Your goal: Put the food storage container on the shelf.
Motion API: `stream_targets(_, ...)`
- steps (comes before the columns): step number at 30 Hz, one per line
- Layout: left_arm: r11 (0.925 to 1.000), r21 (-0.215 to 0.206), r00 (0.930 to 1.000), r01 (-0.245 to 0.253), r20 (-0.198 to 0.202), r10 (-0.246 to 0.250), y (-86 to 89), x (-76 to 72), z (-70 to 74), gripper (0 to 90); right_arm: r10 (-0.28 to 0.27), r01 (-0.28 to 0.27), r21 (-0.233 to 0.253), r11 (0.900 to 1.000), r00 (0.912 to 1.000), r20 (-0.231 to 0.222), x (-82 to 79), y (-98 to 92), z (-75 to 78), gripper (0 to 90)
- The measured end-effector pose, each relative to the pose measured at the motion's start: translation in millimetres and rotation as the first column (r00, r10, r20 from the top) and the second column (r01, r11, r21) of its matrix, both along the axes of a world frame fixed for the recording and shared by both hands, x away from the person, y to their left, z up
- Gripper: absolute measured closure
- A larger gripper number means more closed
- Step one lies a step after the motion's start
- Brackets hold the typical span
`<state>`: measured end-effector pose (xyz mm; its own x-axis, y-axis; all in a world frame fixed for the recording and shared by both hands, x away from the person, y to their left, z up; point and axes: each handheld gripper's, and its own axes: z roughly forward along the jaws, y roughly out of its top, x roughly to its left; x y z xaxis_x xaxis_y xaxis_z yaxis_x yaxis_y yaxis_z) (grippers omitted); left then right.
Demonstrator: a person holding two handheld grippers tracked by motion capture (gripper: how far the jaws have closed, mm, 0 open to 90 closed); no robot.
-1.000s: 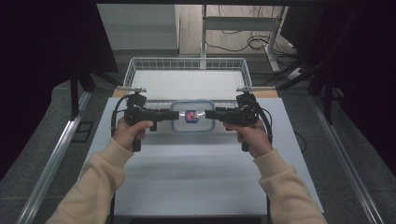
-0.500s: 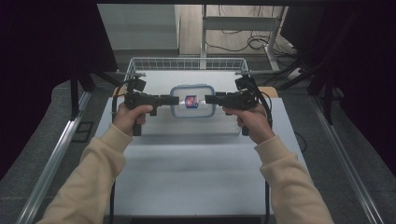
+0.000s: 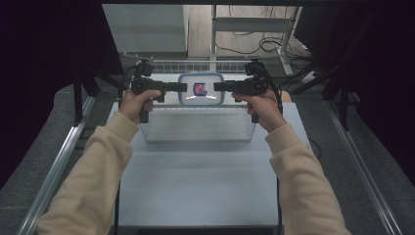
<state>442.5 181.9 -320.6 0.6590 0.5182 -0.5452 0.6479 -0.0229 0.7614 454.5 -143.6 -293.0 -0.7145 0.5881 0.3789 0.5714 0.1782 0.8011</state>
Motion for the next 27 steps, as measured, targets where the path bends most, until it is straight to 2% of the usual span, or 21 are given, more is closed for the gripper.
stream_targets(6,0.9999,-0.003,0.9999,-0.012,-0.009,0.012,3.2,12.3,3.2,54.1,0.001,-0.001,0.007,1.000,1.0000,-0.002,14.0,4.1,3.6,51.1)
stream_targets(10,0.9999,-0.009,0.9990,-0.011,-0.043,0.011,5.1,23.1,-2.4,53.9,-0.001,0.000,-0.006,1.000,0.9998,-0.017,23.6,6.9,3.5,51.1)
stream_targets(12,0.9995,-0.021,0.9961,-0.023,-0.086,0.021,4.0,33.1,-11.0,53.7,-0.010,0.009,-0.020,1.000,0.9987,-0.050,34.0,8.6,-2.5,50.8)
stream_targets(18,0.9985,-0.033,0.9924,-0.045,-0.116,0.041,2.2,40.4,-15.4,53.6,-0.020,0.019,-0.008,1.000,0.9954,-0.094,46.7,7.3,-11.0,50.5)
stream_targets(21,0.9976,-0.039,0.9886,-0.057,-0.142,0.051,1.9,44.1,-14.8,53.7,-0.020,0.020,0.000,1.000,0.9929,-0.117,51.8,6.6,-12.4,50.5)
stream_targets(22,0.9975,-0.039,0.9873,-0.059,-0.150,0.053,2.2,45.7,-14.9,53.6,-0.024,0.025,0.005,1.000,0.9896,-0.142,55.8,6.5,-13.1,50.4)
stream_targets(23,0.9972,-0.041,0.9859,-0.062,-0.158,0.055,2.5,47.5,-15.3,53.6,-0.024,0.025,0.005,1.000,0.9896,-0.142,55.8,6.5,-13.1,50.4)
stream_targets(25,0.9958,-0.053,0.9813,-0.074,-0.182,0.063,3.2,51.1,-16.5,53.5,-0.043,0.045,0.003,0.999,0.9835,-0.175,61.2,8.4,-13.2,49.7)
stream_targets(27,0.9936,-0.071,0.9745,-0.088,-0.213,0.071,4.4,55.4,-18.9,53.4,-0.050,0.051,-0.002,0.999,0.9806,-0.190,63.3,9.4,-13.1,49.3)
